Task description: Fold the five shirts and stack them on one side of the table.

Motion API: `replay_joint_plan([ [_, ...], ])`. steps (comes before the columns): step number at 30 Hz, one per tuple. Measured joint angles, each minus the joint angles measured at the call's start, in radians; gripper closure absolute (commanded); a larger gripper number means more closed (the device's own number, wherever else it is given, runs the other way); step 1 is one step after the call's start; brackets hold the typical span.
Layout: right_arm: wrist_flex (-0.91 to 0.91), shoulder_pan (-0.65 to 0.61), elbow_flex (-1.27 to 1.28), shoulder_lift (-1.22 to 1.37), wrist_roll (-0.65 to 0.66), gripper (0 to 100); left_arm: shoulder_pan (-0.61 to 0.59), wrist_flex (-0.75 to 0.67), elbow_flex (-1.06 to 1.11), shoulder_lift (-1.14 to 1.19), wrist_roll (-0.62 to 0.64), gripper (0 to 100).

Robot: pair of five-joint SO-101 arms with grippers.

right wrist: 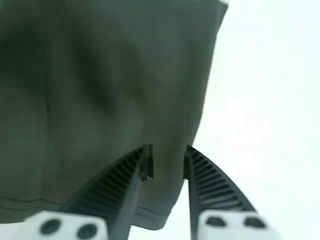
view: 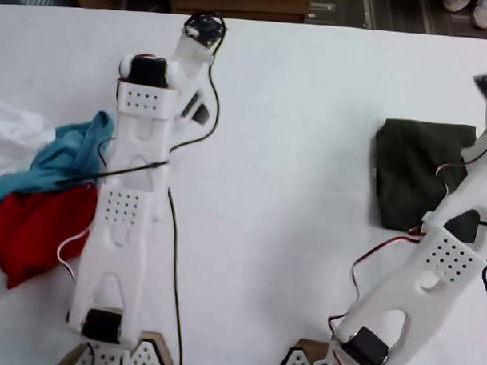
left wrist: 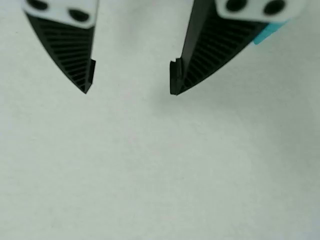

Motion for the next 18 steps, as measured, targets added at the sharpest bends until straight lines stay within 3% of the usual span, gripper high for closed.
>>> replay_joint_plan([
  [6,0.0,0.002,-0.003,-0.011,-0.002,89.9,0.0,0.0,0.0,0.0,0.0,74],
  [13,-0.021,-0.066,-0.021,0.112,-0.003,97.2,-0.021,0.0,0.0,-0.003,0.0,74],
  [18,0.005,-0.15,-0.164,0.106,-0.112,94.1,-0.114,0.0,0.0,-0.061,0.0,74],
])
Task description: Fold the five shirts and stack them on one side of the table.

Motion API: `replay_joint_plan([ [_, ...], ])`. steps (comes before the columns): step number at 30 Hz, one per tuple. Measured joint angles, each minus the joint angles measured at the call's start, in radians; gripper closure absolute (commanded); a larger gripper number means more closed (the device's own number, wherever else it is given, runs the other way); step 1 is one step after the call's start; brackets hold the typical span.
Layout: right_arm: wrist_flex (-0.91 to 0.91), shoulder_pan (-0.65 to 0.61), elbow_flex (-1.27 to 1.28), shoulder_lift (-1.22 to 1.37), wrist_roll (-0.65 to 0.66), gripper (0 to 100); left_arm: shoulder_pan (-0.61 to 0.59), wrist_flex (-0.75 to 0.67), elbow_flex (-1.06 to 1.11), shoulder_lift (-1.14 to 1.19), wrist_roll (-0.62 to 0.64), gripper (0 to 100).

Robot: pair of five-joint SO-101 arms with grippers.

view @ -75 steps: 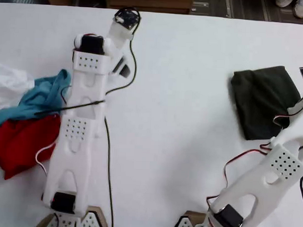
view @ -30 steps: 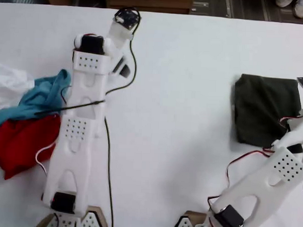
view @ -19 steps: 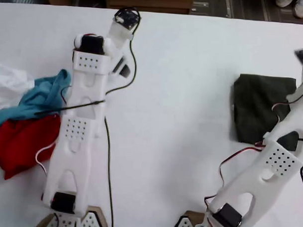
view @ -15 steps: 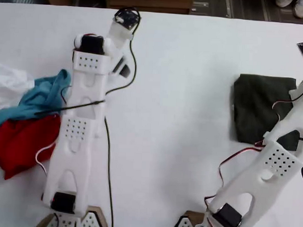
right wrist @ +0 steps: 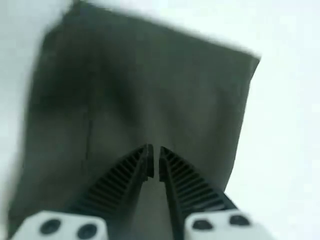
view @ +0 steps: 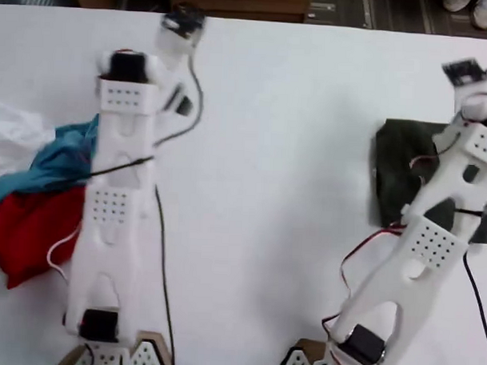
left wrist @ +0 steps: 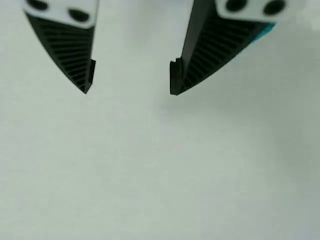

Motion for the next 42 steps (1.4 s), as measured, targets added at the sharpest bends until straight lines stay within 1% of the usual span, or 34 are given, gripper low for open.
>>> replay_joint_plan([
  [2,0.006,-0.046,-0.046,-0.038,-0.028,93.3,-0.04,0.0,0.0,-0.029,0.0,74],
  [6,0.006,-0.118,-0.044,-0.198,-0.046,93.6,-0.133,0.0,0.0,-0.103,0.0,74],
  [11,0.006,-0.135,0.104,-0.422,-0.046,93.6,-0.308,0.0,0.0,-0.173,0.0,74],
  [13,0.006,-0.152,0.21,-0.519,-0.066,93.3,-0.385,0.0,0.0,-0.19,0.0,74],
  [16,0.006,-0.192,0.394,-0.687,-0.144,93.3,-0.488,0.0,0.0,-0.209,0.0,74],
  [19,0.006,-0.252,0.598,-0.893,-0.209,93.3,-0.577,0.0,0.0,-0.23,0.0,74],
  [22,0.006,-0.293,0.821,-1.12,-0.241,93.3,-0.672,0.0,0.0,-0.238,0.0,74],
  [26,0.006,-0.288,1.12,-1.402,-0.242,93.3,-0.813,0.0,0.0,-0.238,-0.044,73],
  [29,0.006,-0.235,1.309,-1.571,-0.209,93.3,-0.908,0.0,0.0,-0.238,-0.097,73],
  [32,0.006,-0.193,1.459,-1.699,-0.157,93.3,-0.951,0.0,0.044,-0.239,-0.15,73],
  [35,0.006,-0.163,1.554,-1.792,-0.107,93.3,-0.953,0.0,0.158,-0.239,-0.187,73],
  [38,0.006,-0.14,1.603,-1.861,-0.069,93.3,-0.953,0.0,0.29,-0.239,-0.195,73],
  [42,0.006,-0.13,1.659,-1.906,-0.051,93.3,-0.953,0.0,0.43,-0.239,-0.195,73],
])
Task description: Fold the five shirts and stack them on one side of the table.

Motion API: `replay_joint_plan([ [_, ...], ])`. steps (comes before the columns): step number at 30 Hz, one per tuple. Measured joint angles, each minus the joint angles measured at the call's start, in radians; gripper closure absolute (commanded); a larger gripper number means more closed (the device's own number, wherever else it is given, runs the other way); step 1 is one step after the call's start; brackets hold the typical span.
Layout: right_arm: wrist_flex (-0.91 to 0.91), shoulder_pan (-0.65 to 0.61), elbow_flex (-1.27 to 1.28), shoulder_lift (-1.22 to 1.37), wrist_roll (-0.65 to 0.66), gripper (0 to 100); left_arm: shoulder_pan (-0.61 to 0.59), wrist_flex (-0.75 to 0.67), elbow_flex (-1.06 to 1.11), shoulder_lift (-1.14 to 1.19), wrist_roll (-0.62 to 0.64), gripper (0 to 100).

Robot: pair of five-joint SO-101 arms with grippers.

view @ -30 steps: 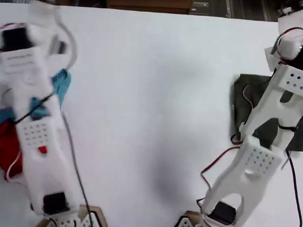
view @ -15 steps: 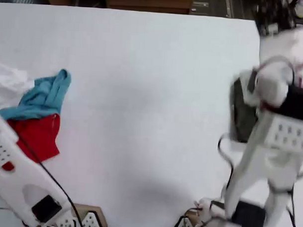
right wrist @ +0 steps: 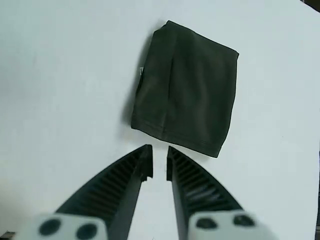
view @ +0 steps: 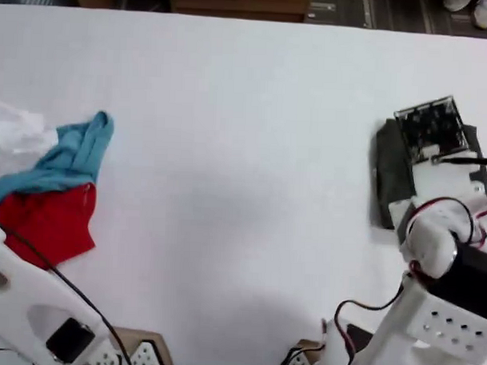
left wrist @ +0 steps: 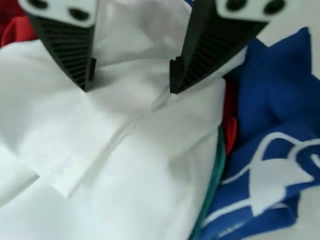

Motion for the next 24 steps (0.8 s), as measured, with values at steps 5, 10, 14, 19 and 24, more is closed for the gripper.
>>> replay_joint_plan([
  [5,0.0,-0.002,0.048,-0.009,0.0,93.3,0.0,0.0,0.063,0.0,-0.051,78],
  [10,0.0,-0.002,0.066,-0.009,0.0,93.3,0.006,0.0,0.064,0.0,-0.064,96],
  [14,0.0,-0.002,0.066,-0.009,0.0,93.3,0.041,0.0,0.069,0.0,-0.031,98],
  [19,0.0,-0.002,0.078,-0.009,0.0,93.3,0.184,0.0,0.071,-0.144,0.017,98],
  [24,-0.061,0.008,0.18,-0.009,0.0,93.3,0.505,0.0,0.072,-0.427,0.133,98],
])
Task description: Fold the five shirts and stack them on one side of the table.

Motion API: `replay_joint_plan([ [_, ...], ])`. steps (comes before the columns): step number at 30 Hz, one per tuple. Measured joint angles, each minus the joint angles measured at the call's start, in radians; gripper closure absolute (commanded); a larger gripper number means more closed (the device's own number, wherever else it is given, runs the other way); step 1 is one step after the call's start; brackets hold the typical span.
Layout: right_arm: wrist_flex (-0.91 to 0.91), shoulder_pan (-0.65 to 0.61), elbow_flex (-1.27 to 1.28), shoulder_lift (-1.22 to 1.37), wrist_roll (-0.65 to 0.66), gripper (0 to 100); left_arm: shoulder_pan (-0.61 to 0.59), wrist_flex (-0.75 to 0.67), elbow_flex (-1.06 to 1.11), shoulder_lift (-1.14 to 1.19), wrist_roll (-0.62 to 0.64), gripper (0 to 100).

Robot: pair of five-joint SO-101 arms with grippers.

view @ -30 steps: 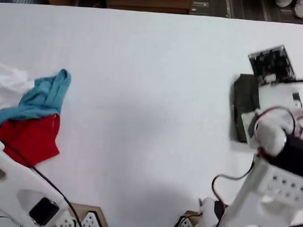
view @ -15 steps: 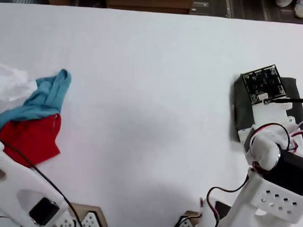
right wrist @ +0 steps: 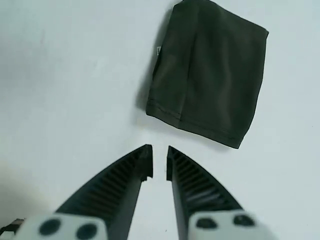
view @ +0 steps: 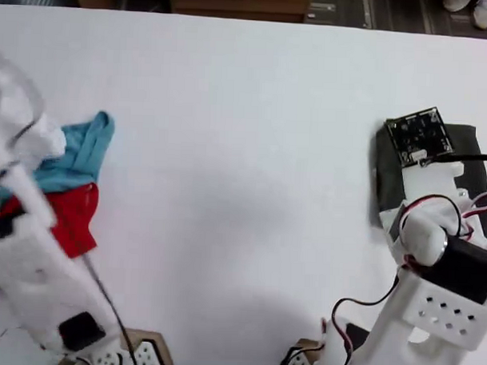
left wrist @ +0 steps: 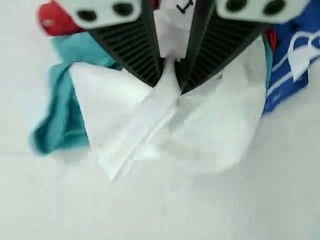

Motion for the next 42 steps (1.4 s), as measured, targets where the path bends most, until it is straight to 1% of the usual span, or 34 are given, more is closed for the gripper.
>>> replay_joint_plan([
  [3,-0.086,0.075,0.08,0.0,0.0,93.3,0.25,0.0,0.025,-0.169,0.068,98],
  [5,-0.153,0.157,0.123,0.0,0.0,93.3,0.425,0.002,0.091,-0.264,0.097,98],
  [8,-0.227,0.29,0.175,0.0,0.0,93.3,0.661,0.002,0.262,-0.35,0.117,98],
  [10,-0.25,0.367,0.19,0.0,0.0,93.3,0.795,0.002,0.41,-0.365,0.117,98],
  [12,-0.262,0.419,0.192,0.0,0.0,93.3,0.911,0.002,0.563,-0.365,0.115,98],
  [15,-0.267,0.448,0.196,0.0,0.0,93.3,1.066,0.002,0.733,-0.364,0.104,98],
  [18,-0.267,0.453,0.196,0.0,0.0,93.3,1.185,0.002,0.764,-0.364,0.049,98],
  [20,-0.267,0.457,0.196,0.0,0.0,93.3,1.218,0.002,0.763,-0.365,0.032,96],
  [22,-0.267,0.454,0.196,0.0,0.0,93.3,1.221,0.002,0.73,-0.365,0.023,90],
  [24,-0.267,0.453,0.196,0.0,0.0,93.3,1.211,0.002,0.669,-0.37,0.023,80],
  [26,-0.267,0.448,0.196,0.0,0.0,93.3,1.185,0.002,0.605,-0.397,0.023,71],
  [27,-0.267,0.442,0.196,0.0,0.0,93.3,1.16,0.002,0.575,-0.419,0.023,69],
  [29,-0.267,0.428,0.196,0.0,0.0,93.3,1.091,0.002,0.532,-0.473,0.023,69],
  [31,-0.267,0.417,0.199,0.0,0.0,93.3,0.997,0.002,0.517,-0.534,0.023,69],
  [35,-0.267,0.371,0.199,0.0,0.0,93.3,0.733,0.002,0.546,-0.635,0.023,69],
  [37,-0.267,0.344,0.199,0.0,0.0,93.3,0.586,0.002,0.621,-0.657,0.023,69],
  [39,-0.267,0.318,0.199,0.0,0.0,93.3,0.466,0.002,0.73,-0.658,0.018,69],
  [40,-0.267,0.305,0.199,0.0,0.0,93.3,0.43,0.0,0.792,-0.657,0.011,69],
  [42,-0.267,0.288,0.199,0.0,0.0,93.3,0.397,-0.025,0.916,-0.657,-0.011,69],
])
